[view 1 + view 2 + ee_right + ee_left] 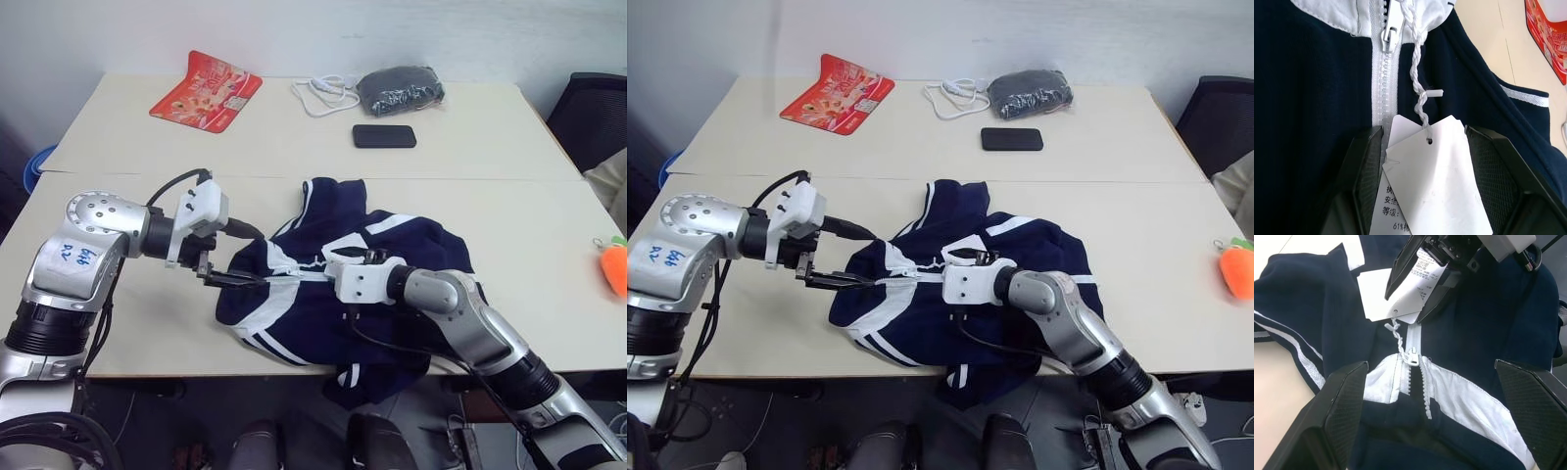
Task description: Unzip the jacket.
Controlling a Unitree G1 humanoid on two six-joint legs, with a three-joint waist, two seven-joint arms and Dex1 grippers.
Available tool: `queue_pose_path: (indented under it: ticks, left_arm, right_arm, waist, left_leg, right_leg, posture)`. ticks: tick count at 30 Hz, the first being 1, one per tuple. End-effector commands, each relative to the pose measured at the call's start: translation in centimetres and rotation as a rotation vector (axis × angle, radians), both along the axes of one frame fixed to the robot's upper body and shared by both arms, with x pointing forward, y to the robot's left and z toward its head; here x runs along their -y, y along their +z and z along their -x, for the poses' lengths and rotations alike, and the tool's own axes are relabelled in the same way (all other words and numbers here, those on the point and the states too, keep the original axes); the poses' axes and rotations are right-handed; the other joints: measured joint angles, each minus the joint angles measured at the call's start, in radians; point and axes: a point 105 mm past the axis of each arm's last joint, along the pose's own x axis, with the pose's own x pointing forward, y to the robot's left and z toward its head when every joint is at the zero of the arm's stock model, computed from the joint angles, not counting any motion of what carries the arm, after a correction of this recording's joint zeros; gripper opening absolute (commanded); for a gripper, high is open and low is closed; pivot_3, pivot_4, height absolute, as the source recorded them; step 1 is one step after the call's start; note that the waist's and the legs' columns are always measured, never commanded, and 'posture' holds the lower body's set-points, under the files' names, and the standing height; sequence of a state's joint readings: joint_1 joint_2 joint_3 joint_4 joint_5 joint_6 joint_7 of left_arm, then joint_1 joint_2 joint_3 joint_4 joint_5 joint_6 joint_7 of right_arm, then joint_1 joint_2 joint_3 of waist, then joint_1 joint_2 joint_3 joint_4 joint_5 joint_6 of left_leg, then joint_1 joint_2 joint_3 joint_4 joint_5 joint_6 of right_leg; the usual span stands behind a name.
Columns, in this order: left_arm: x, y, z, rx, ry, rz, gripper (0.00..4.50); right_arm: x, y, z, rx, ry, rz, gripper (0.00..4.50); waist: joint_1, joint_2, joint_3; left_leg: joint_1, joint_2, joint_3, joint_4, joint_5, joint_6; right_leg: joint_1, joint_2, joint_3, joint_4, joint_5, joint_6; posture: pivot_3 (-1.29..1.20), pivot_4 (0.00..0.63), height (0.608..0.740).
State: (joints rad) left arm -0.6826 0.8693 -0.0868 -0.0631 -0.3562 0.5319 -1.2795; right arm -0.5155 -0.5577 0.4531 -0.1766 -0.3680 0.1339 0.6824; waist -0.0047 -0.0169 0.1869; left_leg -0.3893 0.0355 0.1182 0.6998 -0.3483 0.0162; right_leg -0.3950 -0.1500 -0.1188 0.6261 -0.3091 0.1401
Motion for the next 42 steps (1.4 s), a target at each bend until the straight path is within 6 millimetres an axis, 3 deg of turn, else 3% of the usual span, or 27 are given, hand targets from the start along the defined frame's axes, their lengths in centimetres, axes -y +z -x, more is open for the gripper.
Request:
queue_pose_path:
  ticks: [1,5,8,14,15,21,31,38,42]
  left_arm:
    - [0.2,0.9,-0.1,0.045,-0.011,0.005,4.36]
    - [0.4,0.8,-0.1,0.048,-0.016,0.004,4.36]
    - [0.4,0.7,-0.1,0.049,-0.018,0.006,4.36]
    - [0.5,0.7,0.0,0.047,-0.022,0.01,4.36]
    - [0.6,0.6,0.0,0.047,-0.023,0.009,4.36]
    - [0.6,0.5,0.0,0.045,-0.027,0.007,4.36]
    - [1.9,-1.3,-1.4,0.082,-0.094,-0.02,4.36]
    - [5.5,-3.0,-5.3,0.182,-0.123,0.035,4.36]
    - [5.9,-5.2,-6.0,0.144,-0.156,-0.027,4.36]
  right_arm:
    - [0.2,0.6,-0.7,0.082,-0.013,0.034,2.78]
    - [0.6,0.5,-1.2,0.131,-0.038,0.074,2.78]
    - [0.9,-0.1,-1.3,0.146,-0.027,0.12,2.27]
    - [1.6,-0.2,-2.1,0.221,-0.048,0.172,0.21]
    - [1.7,-0.3,-2.1,0.22,-0.054,0.173,0.03]
    - [1.2,1.0,-1.2,0.151,-0.086,0.015,0.03]
    - [2.3,0.8,-1.3,0.218,-0.071,0.126,0.03]
    - [2.8,1.1,0.2,0.201,-0.05,0.112,0.03]
    - [3.3,1.2,0.6,0.208,-0.068,0.122,0.03]
  waist:
    - [0.0,0.0,0.0]
    - [0.0,0.0,0.0]
    - [0.0,0.0,0.0]
    - [0.0,0.0,0.0]
    - [0.0,0.0,0.0]
    - [0.001,0.0,0.0]
    - [0.002,0.0,0.0]
    - [0.004,0.0,0.0]
    - [-0.001,0.0,0.0]
  left_leg:
    - [0.0,0.0,0.0,0.0,0.0,0.0]
    - [0.0,0.0,0.0,0.0,0.0,0.0]
    - [0.0,0.0,0.0,0.0,0.0,0.0]
    - [0.0,0.0,0.0,0.0,0.0,0.0]
    - [0.0,0.0,0.0,0.0,0.0,0.0]
    - [0.0,0.0,0.0,0.0,0.0,0.0]
    - [0.0,0.0,0.0,0.0,0.0,0.0]
    - [0.0,-0.001,0.0,0.001,0.0,0.0]
    - [0.0,-0.001,0.0,0.0,0.0,0.0]
  right_leg:
    - [0.0,0.0,0.0,0.0,0.0,0.0]
    - [0.0,0.0,0.0,0.0,0.0,0.0]
    - [0.0,0.0,0.0,0.0,0.0,0.0]
    - [0.0,0.0,0.0,0.0,0.0,0.0]
    - [0.0,0.0,0.0,0.0,0.0,0.0]
    - [0.0,0.0,0.0,0.0,0.0,0.0]
    - [0.0,0.0,0.0,0.0,0.0,0.0]
    - [0.001,0.0,-0.001,0.0,0.0,0.0]
    - [0.001,0.0,-0.001,0.0,0.0,0.0]
  posture:
    - [0.0,0.15,0.74]
    - [0.0,0.15,0.74]
    - [0.0,0.15,0.74]
    - [0.0,0.15,0.74]
    - [0.0,0.15,0.74]
    - [0.0,0.15,0.74]
    - [0.0,0.15,0.74]
    - [0.0,0.15,0.74]
    - [0.0,0.15,0.74]
